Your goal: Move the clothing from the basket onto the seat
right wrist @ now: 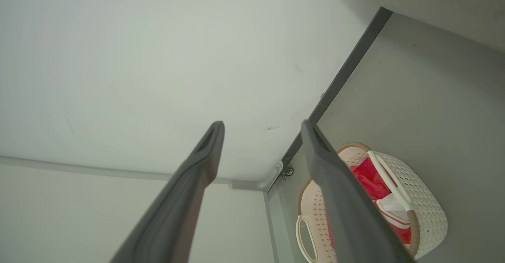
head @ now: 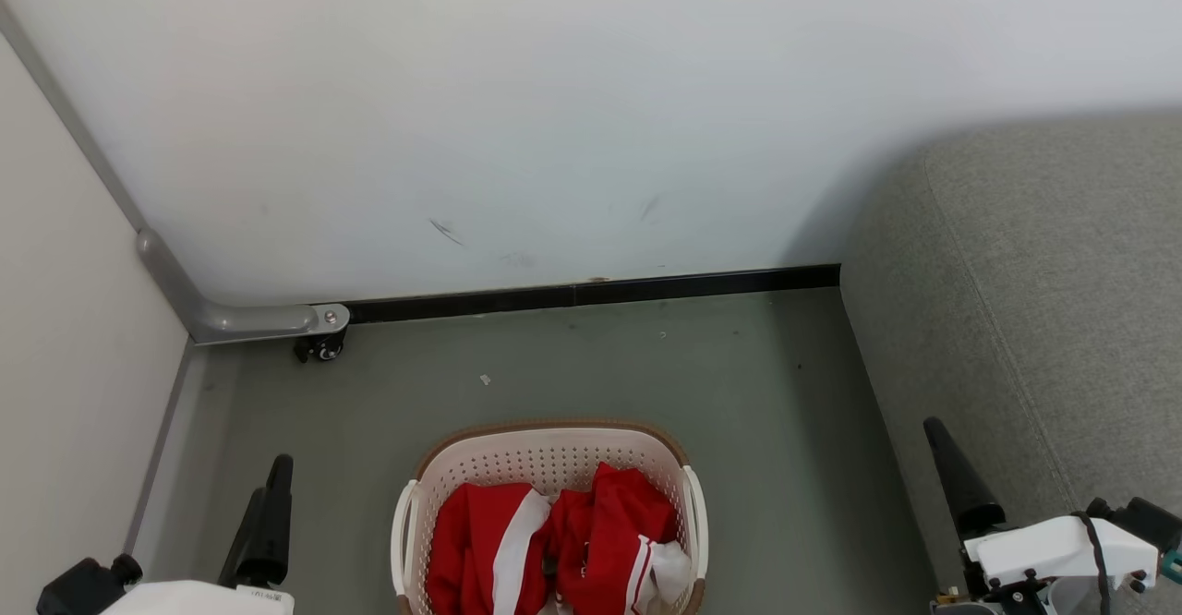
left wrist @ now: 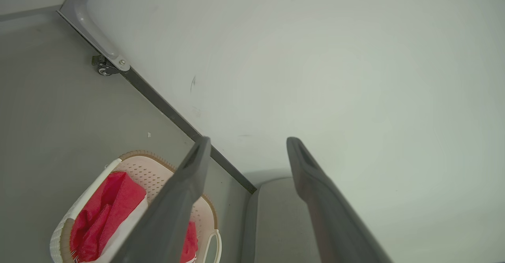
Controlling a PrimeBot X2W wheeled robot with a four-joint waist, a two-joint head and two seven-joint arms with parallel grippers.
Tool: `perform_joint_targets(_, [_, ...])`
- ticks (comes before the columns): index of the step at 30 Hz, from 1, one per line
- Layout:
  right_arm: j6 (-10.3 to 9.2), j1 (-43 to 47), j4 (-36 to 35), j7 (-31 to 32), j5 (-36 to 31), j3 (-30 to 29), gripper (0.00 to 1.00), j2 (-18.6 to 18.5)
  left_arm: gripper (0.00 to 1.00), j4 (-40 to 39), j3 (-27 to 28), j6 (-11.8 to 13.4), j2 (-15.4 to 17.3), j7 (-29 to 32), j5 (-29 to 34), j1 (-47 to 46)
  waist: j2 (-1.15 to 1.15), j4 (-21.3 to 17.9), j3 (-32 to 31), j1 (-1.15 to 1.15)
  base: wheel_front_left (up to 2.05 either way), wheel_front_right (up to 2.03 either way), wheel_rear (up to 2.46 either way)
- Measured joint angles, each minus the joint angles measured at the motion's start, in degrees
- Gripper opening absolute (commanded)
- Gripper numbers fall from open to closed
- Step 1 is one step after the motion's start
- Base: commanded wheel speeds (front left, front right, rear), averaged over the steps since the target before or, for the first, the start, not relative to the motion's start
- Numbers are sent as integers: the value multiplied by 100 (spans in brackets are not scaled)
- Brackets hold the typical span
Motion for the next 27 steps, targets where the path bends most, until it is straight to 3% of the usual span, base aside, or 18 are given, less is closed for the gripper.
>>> perform_joint_targets(11, [2, -119, -148, -177, -882, 96, 100, -4, 100, -300, -55, 33, 66, -199, 980, -101, 0, -5, 19, 5, 0, 0, 0])
perform_joint_targets(27, [3, -131, -224, -428, -2291, 104, 100, 1, 100, -520, -232, 135, 87, -458, 2441, -100, 0, -19, 117, -60, 0, 0, 0])
